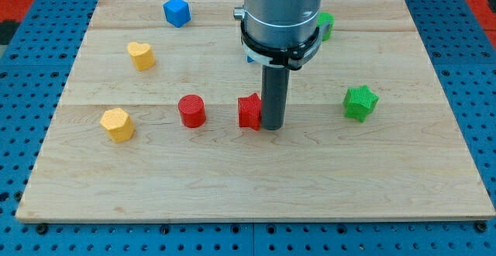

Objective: Push the red star to the bottom left of the blue triangle

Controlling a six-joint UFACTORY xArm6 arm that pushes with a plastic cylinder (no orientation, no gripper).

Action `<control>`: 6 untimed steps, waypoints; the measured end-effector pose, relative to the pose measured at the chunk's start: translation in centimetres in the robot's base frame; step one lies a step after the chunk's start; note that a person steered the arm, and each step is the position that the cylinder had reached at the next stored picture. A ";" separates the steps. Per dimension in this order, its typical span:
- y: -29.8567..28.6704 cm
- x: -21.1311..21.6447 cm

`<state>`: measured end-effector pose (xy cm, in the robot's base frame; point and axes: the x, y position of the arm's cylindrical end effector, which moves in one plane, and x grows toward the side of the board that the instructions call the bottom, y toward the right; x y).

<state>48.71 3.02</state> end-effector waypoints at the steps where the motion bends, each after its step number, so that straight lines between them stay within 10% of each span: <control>1: 0.1 3.7; 6: -2.8 -7.1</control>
